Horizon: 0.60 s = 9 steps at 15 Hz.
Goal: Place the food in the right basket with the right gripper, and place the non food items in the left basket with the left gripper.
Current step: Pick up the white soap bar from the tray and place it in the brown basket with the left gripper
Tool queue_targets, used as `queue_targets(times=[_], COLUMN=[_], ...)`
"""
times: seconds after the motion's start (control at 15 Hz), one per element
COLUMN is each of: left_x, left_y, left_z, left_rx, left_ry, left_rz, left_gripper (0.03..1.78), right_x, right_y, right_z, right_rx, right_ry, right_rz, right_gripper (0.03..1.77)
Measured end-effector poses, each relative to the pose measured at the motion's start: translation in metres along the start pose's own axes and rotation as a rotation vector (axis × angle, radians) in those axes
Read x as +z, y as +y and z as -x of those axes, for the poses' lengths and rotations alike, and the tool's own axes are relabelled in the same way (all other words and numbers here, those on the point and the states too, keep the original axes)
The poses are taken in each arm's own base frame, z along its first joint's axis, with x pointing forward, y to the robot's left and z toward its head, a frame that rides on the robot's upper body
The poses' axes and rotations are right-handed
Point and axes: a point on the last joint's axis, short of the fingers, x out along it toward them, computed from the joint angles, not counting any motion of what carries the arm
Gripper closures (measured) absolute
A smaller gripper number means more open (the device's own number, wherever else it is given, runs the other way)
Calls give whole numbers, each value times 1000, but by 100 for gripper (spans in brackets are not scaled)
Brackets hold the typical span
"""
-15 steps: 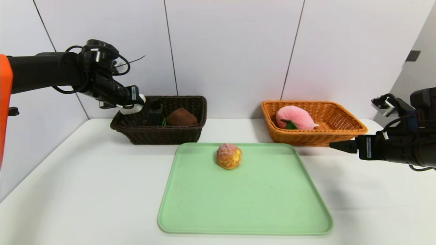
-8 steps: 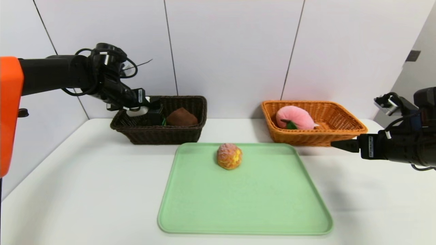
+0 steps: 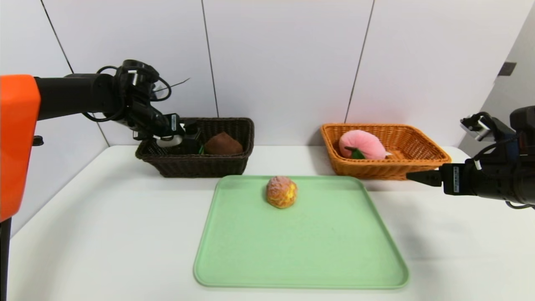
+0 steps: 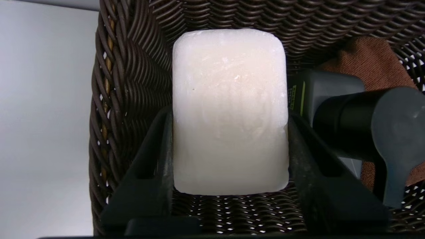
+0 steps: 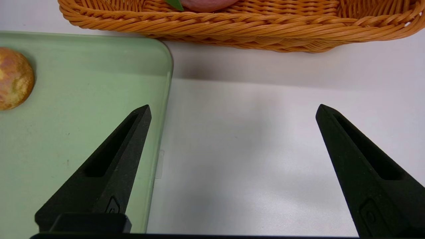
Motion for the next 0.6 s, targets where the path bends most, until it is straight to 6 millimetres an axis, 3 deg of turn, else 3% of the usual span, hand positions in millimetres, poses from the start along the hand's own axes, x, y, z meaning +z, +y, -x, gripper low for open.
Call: queue_targets(times=[0.4,0.6], left_x=[2,10], left_y=[0,-3], left_z=[-5,14], left_rx=[-4,-17], left_ry=[-29,-78], left_rz=[2,6], left_gripper=[41,31], right_x=[1,17], right_y=[1,6], right_z=[4,9], right_rx=[1,-13], right_ry=[-12,-68], right_rz=[4,9], right_gripper=[9,9])
